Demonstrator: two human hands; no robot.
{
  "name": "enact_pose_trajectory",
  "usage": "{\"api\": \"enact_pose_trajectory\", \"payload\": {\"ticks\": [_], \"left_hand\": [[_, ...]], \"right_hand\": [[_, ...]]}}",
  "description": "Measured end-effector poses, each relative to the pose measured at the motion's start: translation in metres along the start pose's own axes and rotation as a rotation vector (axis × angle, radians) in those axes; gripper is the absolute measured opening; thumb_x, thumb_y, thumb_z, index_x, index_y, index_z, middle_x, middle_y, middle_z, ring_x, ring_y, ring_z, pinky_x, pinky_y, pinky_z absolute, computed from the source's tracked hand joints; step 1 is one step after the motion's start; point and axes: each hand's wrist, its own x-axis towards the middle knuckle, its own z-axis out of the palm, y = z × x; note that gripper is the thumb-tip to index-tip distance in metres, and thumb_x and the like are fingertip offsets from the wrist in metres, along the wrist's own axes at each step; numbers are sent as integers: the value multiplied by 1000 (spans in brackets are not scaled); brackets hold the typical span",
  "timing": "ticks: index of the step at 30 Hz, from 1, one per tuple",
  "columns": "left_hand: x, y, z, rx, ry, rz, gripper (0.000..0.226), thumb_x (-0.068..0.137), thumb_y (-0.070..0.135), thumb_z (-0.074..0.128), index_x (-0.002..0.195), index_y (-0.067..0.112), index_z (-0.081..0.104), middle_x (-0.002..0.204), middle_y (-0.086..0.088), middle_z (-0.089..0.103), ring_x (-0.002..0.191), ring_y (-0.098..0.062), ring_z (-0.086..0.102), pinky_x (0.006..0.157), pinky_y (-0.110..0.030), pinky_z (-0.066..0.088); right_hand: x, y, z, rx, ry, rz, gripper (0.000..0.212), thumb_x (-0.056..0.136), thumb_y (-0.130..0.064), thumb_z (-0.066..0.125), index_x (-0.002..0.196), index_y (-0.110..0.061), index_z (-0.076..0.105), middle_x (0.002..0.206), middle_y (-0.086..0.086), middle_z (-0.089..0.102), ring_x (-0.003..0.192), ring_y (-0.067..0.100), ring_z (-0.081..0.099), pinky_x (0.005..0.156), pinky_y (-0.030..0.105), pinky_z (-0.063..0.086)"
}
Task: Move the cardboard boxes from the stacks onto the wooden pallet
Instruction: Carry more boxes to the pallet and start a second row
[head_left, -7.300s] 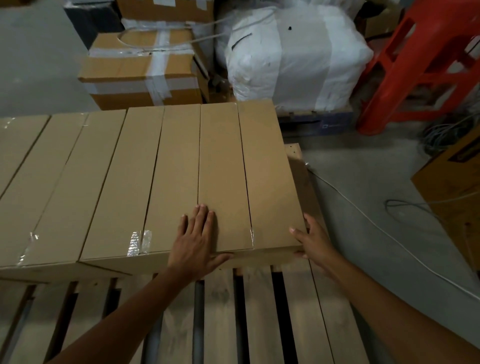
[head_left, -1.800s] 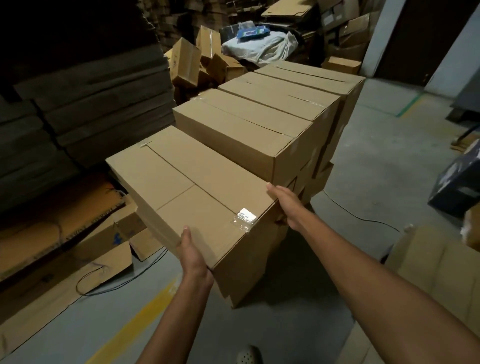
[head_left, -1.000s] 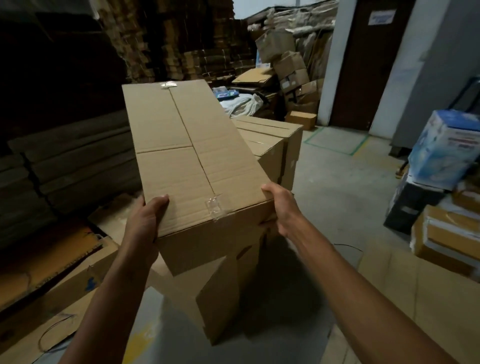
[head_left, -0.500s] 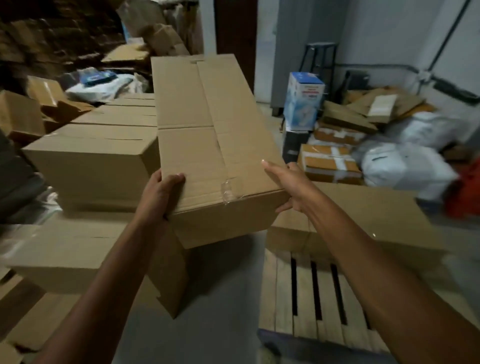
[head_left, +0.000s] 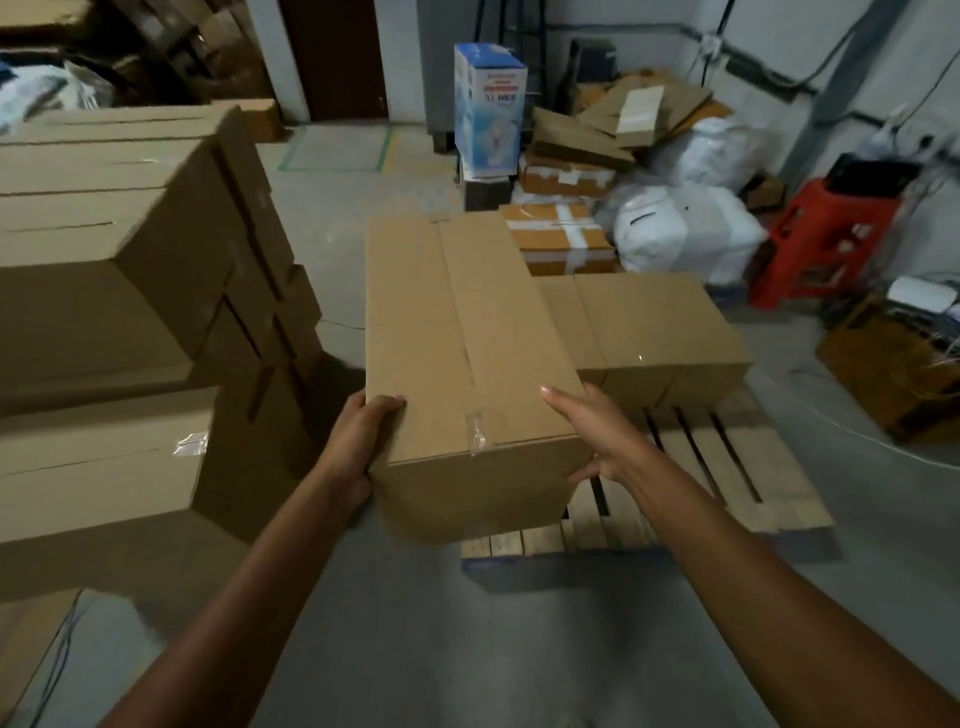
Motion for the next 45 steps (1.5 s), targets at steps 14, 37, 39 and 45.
{"api": "enact_pose_trajectory", "payload": {"ticks": [14,37,39,45], "left_hand": [[58,-168,59,0,29,-478,28,105,31,46,109,9,64,95,-12,70,85,-24,65,70,-34,50],[249,-461,48,69,129,-513,29,105,29,48,131,23,58,113,-6,69,97,-24,64,78,-36,51],[256,-480,45,62,127,-533,29,106,30,46,133,30,57,118,-3,68,102,-23,63,80,-37,50],[284,-520,31,106,60,-497,36,107,30,42,142,32,50,134,-2,62,121,-25,58,106,-49,45]], "right_hand": [[93,168,-43,-13,-60,370,87,89,-56,69,158,-30,24,163,2,28,143,41,35,83,72,51],[314,416,1,-58,-56,238,64,92,-46,67,147,-26,42,135,3,59,118,24,59,98,58,53],[328,433,8,-73,-70,243,65,91,-45,68,148,-27,42,138,2,59,120,24,58,101,58,51],[368,473,19,-155,-78,249,100,70,-73,69,153,-34,31,153,-1,46,136,29,48,105,62,45]]}}
